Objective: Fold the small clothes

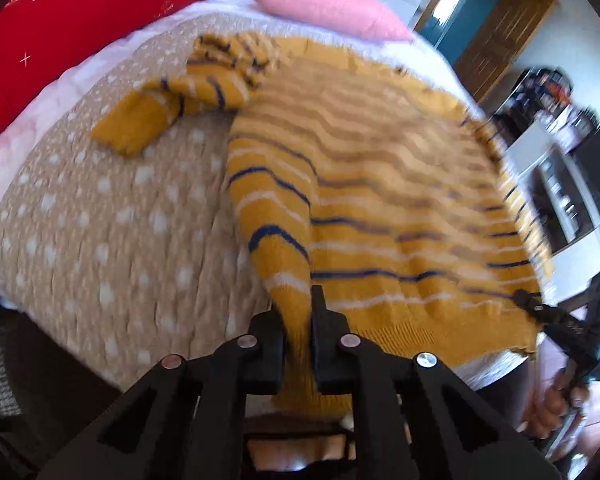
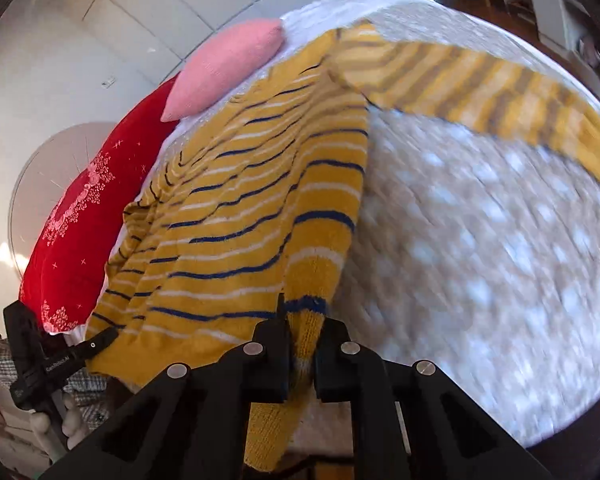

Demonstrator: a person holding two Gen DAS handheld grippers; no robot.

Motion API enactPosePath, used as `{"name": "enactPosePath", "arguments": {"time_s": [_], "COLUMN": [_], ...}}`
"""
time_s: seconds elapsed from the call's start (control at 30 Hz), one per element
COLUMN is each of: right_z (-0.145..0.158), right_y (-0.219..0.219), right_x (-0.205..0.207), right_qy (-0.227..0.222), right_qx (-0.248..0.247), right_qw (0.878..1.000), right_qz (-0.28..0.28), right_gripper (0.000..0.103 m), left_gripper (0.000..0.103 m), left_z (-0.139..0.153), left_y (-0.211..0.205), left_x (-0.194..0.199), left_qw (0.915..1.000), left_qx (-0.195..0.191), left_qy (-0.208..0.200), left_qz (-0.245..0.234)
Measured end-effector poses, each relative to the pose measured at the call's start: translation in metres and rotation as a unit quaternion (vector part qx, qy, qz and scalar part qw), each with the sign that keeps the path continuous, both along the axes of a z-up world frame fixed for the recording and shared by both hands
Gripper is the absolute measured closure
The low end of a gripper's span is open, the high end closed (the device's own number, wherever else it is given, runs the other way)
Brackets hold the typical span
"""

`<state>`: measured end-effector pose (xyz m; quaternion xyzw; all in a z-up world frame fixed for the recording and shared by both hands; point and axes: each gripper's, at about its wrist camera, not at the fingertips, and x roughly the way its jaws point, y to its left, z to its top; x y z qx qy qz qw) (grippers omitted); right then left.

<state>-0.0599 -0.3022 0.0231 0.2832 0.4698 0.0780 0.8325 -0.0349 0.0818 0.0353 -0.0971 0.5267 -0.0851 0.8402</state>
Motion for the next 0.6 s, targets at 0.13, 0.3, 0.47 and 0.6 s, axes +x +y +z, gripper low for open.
{"name": "enactPosePath", "arguments": {"time_s": [0.13,0.3,0.47,0.6], "right_z": [-0.012,-0.012,-0.033,-0.034], "right_y": [-0.017,-0.086,-0.139,-0.171], "right_x": [-0.022,-0.038,-0.034,-0.018], "right_qy": [0.004,-0.02,-0.029,-0.035], "right_qx": [0.008,0.037,0.11,0.108], "right_qw": [1.0,0.986,0.96,0.944], "right_qz": [-0.016,-0.159,-0.255,-0.309], "right_gripper": [0.085,0.057,0.058,0.058], "left_gripper": [0.085,0.058,0.055,0.055], "left_z": [-0.002,0.031,0.045,0.044], "left_y": [0.01,0.035,0.038,0.035], "left_x": [-0.008,-0.024,-0.015,-0.012], "left_qw": [0.9995,0.9973,0.9953,0.9955], "left_qx": [-0.03,-0.025,-0.023,-0.029], "left_qy": [0.001,-0.066,-0.088,-0.084], "left_qz": [-0.011,0.019,0.032,0.033]}}
